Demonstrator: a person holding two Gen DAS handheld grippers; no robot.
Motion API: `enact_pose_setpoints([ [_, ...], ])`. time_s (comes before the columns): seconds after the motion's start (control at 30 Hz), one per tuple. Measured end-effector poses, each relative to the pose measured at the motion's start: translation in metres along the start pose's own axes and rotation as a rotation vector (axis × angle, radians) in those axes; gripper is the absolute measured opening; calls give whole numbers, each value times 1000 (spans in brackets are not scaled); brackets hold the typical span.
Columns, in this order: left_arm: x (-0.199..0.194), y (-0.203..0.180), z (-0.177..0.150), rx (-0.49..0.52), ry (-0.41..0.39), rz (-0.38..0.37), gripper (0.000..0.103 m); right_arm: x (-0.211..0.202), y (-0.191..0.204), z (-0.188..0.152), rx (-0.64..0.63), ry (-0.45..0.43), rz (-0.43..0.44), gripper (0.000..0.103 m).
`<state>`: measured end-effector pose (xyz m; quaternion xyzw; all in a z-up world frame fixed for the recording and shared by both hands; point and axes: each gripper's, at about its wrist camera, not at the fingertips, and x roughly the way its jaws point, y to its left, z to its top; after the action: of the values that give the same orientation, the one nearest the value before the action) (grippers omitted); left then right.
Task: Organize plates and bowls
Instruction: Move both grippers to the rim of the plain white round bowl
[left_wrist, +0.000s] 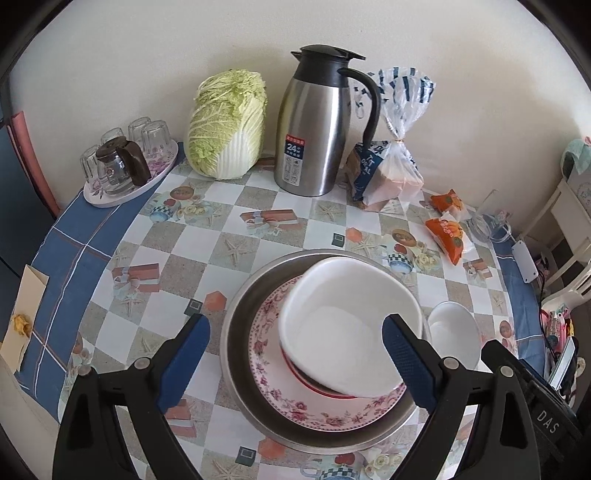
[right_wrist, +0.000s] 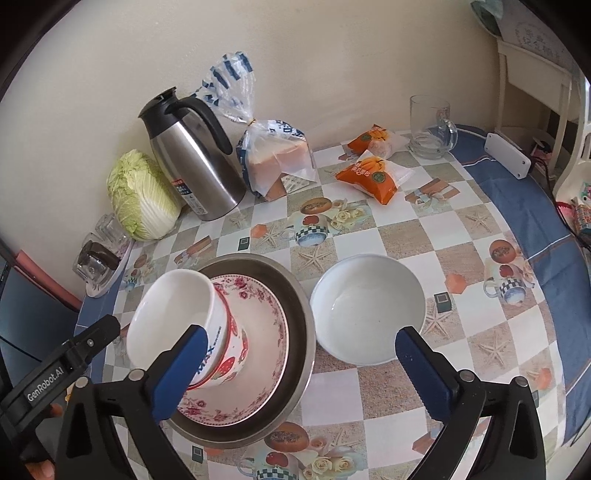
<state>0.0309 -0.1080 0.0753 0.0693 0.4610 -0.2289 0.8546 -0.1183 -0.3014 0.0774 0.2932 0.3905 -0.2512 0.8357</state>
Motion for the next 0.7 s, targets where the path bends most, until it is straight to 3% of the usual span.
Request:
enact_pose_setpoints([
  [0.43, -7, -78, -19, 101, 2, -131, 95, -16, -100, 4, 179, -46, -102, 103],
  [0.7, 1, -122, -37, 174, 35, -175, 95, -21, -135, 4, 194, -46, -177, 103],
])
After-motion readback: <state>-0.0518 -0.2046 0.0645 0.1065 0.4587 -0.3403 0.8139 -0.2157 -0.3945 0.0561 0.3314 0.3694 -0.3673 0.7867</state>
